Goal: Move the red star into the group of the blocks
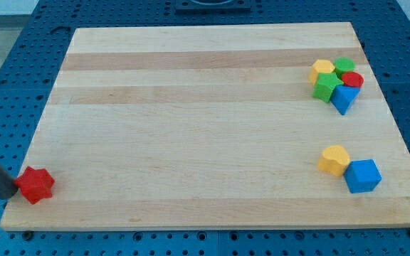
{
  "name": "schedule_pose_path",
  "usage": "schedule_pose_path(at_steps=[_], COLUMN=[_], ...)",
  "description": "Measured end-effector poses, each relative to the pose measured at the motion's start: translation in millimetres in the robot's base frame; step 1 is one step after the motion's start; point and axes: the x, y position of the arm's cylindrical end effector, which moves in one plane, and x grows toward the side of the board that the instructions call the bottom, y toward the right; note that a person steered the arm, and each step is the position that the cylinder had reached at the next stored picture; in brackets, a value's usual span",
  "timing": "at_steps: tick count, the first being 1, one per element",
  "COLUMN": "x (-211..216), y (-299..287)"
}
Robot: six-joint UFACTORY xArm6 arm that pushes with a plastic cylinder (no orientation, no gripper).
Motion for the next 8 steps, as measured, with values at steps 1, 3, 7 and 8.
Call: schedule_pose_path(at_steps=[1,3,7,8], x=[1.6,-31.6,-60.2,-54.2], y=[30.5,133.0,215.8,185.5])
